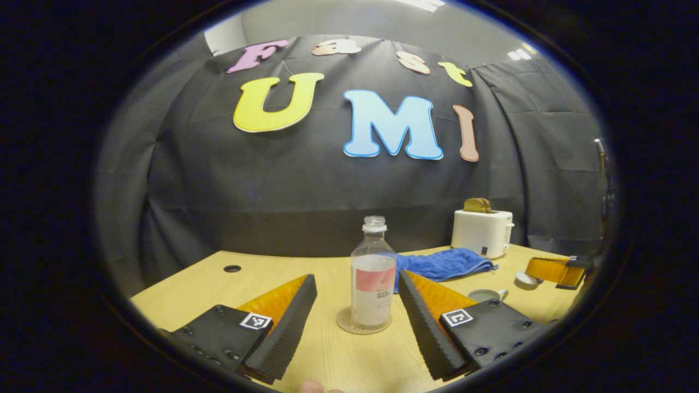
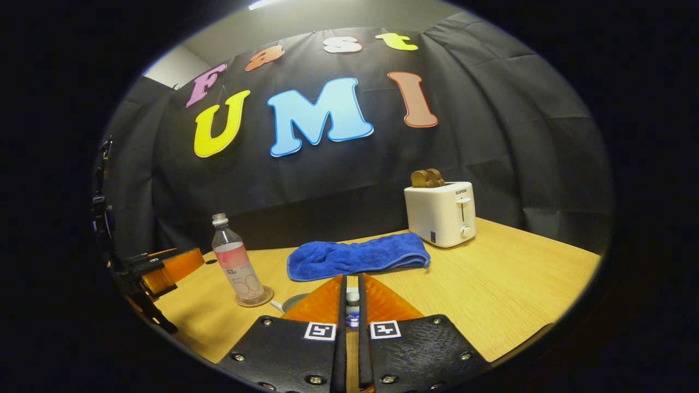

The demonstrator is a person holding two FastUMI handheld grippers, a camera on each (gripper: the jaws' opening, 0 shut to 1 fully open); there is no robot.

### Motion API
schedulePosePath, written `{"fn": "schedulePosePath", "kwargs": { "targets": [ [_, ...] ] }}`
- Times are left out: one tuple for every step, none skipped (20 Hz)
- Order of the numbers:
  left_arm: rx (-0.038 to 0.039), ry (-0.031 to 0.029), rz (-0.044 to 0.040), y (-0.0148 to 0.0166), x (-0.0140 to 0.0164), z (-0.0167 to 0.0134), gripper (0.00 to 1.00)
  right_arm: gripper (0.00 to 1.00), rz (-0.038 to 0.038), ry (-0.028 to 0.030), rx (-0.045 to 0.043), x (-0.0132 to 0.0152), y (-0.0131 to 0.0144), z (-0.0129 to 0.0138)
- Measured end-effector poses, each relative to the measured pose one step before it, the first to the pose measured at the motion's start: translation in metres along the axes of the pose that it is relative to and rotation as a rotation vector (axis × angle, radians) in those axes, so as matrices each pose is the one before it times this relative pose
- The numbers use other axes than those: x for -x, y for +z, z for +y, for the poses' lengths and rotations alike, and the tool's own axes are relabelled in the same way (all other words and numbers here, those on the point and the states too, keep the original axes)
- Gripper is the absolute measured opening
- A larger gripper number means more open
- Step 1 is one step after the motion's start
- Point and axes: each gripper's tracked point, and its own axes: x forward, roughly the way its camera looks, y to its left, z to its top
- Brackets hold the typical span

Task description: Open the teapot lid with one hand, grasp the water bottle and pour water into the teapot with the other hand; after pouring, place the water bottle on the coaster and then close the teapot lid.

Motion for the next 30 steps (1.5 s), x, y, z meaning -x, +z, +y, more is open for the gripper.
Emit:
{"fn": "schedulePosePath", "kwargs": {
  "targets": [
    [0.01523, -0.00171, -0.01112, 0.00515, 0.01053, 0.00078, 1.0, 0.08, 0.01972, 0.0147, 0.00319, -0.00391, -0.00376, 0.00644],
    [0.00962, 0.00653, -0.0112, 0.00411, 0.01081, 0.00434, 1.0, 0.08, 0.01723, 0.01599, 0.00334, -0.00259, -0.00355, 0.00561],
    [0.00566, 0.01504, -0.01126, 0.00542, 0.00929, 0.00684, 1.0, 0.09, 0.00776, 0.01514, 0.00276, -0.00281, 0.00052, 0.00704],
    [0.00535, 0.01602, -0.00457, 0.00203, 0.00938, 0.00664, 1.0, 0.08, 0.00591, 0.01588, 0.00543, -0.00302, 0.00008, 0.00774],
    [0.00117, 0.0153, -0.00486, 0.00271, 0.00907, 0.00716, 1.0, 0.08, 0.00448, 0.01645, 0.01134, -0.0034, 0.0011, 0.0085],
    [-0.00435, 0.01831, -0.00753, 0.00111, 0.00679, 0.00801, 1.0, 0.08, -0.00036, 0.01632, 0.01347, -0.00251, 0.00103, 0.00781],
    [-0.00638, 0.02353, -0.0058, 0.0019, 0.00785, 0.0101, 1.0, 0.08, -0.00439, 0.01233, 0.01969, -0.00328, 0.00217, 0.00744],
    [-0.00495, 0.01701, 0.00089, -0.00171, 0.00379, 0.00753, 1.0, 0.08, -0.00083, 0.00719, 0.02343, -0.00289, -0.00053, 0.00438],
    [-0.00119, 0.01269, 0.00335, -0.00071, 0.0048, 0.00561, 1.0, 0.08, 0.00224, -0.00256, 0.02099, -0.00457, -0.00035, 0.00192],
    [0.00208, 0.00659, 0.00443, -0.0015, 0.00416, 0.00426, 1.0, 0.08, 0.00505, -0.00286, 0.01618, -0.00381, -0.00184, 0.00046],
    [0.00482, 0.00664, 0.00247, -0.00053, 0.00461, 0.00393, 1.0, 0.08, 0.00441, -0.00046, 0.00698, -0.00296, -0.00057, 0.00106],
    [0.00747, 0.00531, 0.00297, -0.00199, 0.00368, 0.00376, 1.0, 0.08, 0.00416, -0.0017, 0.00231, -0.00276, -0.0017, -0.00007],
    [0.00878, 0.0037, 0.00336, -0.00118, 0.00208, 0.00275, 1.0, 0.08, 0.00156, -0.00742, -0.00219, -0.00195, -0.00112, -0.00193],
    [0.00887, 0.0029, 0.00417, -0.00166, 0.00198, 0.0021, 1.0, 0.09, 0.00188, -0.00361, -0.00368, -0.00115, -0.00252, -0.00181],
    [0.00793, 0.0037, 0.00514, -0.00198, 0.00196, 0.00323, 1.0, 0.08, 0.00425, -0.00548, -0.00153, -0.00117, -0.00139, -0.00129],
    [0.00533, -0.0024, 0.00708, -0.00226, -0.00021, 0.00061, 1.0, 0.08, 0.00004, 0.0036, -0.00242, -0.00105, -0.00138, 0.00043],
    [0.00163, -0.00292, 0.01069, -0.00281, 0.00007, 0.00102, 1.0, 0.08, 0.00018, -0.00006, -0.00083, -0.00006, -0.00003, 0.00035],
    [0.00046, 0.00244, 0.00914, -0.0045, -0.00193, 0.0001, 1.0, 0.08, -0.00113, -0.0011, 0.00471, -0.00188, -0.00009, 0.00075],
    [0.00205, 0.00214, 0.0058, -0.00226, -0.00093, 0.00102, 1.0, 0.08, 0.00283, -0.00099, 0.00671, -0.00202, -0.00093, 0.00122],
    [0.00388, -0.00402, 0.00307, -0.00294, 0.00001, -0.00262, 1.0, 0.08, 0.00139, -0.00355, 0.00836, -0.00119, -0.0013, 0.0],
    [0.00369, -0.00362, 0.00778, -0.00316, -0.00053, -0.0019, 1.0, 0.08, 0.00091, -0.00149, 0.0034, -0.00052, -0.00102, -0.00044],
    [0.00171, 0.00022, 0.01081, -0.00549, -0.00014, -0.0013, 1.0, 0.09, 0.00072, -0.00313, -0.00228, -0.00055, -0.00065, -0.00127],
    [-0.00044, -0.00057, 0.01032, -0.00474, -0.0004, -0.00196, 1.0, 0.08, 0.00079, -0.00229, -0.00793, -0.00078, -0.00111, -0.00125],
    [-0.00086, -0.00245, 0.00733, -0.003, -0.00085, -0.00305, 1.0, 0.08, -0.00045, -0.00136, -0.01, -0.00066, -0.00031, -0.00031],
    [0.00026, -0.00396, 0.00611, -0.00033, -0.00091, -0.00356, 1.0, 0.08, 0.00339, -0.00275, -0.01182, -0.00084, -0.00133, -0.00147],
    [-0.00021, -0.00521, 0.00516, -0.00156, -0.00061, -0.00367, 1.0, 0.08, 0.00568, -0.00005, -0.01183, 0.00018, -0.00237, -0.00095],
    [-0.00382, -0.00192, -0.00241, 0.00146, 0.00034, -0.00291, 1.0, 0.08, 0.00299, 0.00116, -0.00803, 0.00081, -0.00059, 0.00006],
    [-0.00544, 0.00039, -0.00512, 0.00161, 0.00065, -0.00211, 1.0, 0.09, 0.00108, 0.001, -0.00056, 0.00025, 0.00001, 0.00137],
    [-0.00547, 0.00093, -0.00279, 0.00114, 0.0008, -0.00298, 1.0, 0.12, -0.00388, -0.00527, 0.01254, 0.00163, 0.00243, -0.00002],
    [-0.00619, 0.00271, -0.00346, -0.00046, 0.00007, -0.00467, 1.0, 0.12, -0.01203, -0.00407, 0.01856, 0.0036, 0.00308, -0.00056]
  ]
}}
